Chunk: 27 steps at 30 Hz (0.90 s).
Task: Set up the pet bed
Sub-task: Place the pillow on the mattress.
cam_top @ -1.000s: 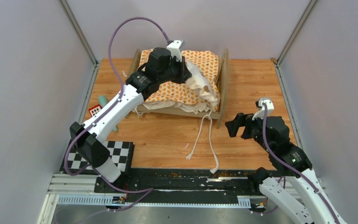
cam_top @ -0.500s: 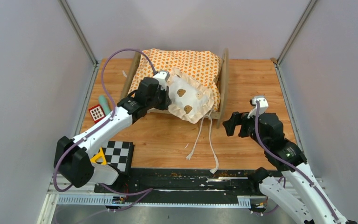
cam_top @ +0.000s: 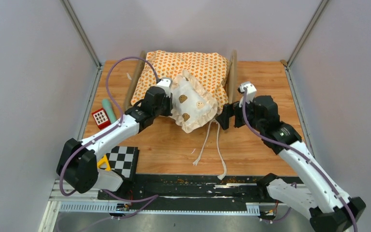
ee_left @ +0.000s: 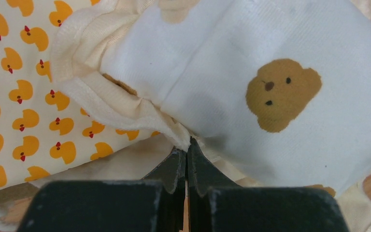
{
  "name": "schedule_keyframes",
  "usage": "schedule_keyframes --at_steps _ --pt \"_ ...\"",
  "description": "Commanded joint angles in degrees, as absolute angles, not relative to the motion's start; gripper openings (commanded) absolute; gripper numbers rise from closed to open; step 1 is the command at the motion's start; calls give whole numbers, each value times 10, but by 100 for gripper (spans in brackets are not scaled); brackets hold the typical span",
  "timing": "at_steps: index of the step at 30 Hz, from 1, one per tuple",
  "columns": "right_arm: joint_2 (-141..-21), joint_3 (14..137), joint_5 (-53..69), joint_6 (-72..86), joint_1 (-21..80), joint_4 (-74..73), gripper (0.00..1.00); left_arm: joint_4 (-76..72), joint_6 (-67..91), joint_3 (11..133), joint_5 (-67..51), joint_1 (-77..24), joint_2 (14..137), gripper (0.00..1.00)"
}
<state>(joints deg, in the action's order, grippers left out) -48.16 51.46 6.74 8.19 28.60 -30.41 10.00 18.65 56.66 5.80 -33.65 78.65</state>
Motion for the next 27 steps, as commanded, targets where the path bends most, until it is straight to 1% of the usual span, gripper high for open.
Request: schedule_keyframes --at_steps 1,8,14,21,24,27 --pt "-586 615 121 57 288 -256 100 45 175 544 112 -331 793 0" --pt "-793 785 183 19 283 -264 100 4 185 517 120 -331 818 0" --pt "-927 879 286 5 258 -260 100 -20 185 508 122 -331 830 0" --pt "-1026 950 293 3 255 -286 100 -29 185 498 116 -331 825 0" --pt "-1040 949 306 2 255 -286 100 -36 185 493 111 -331 822 0" --pt "-1034 929 327 7 256 -269 93 -37 185 491 109 -331 822 0"
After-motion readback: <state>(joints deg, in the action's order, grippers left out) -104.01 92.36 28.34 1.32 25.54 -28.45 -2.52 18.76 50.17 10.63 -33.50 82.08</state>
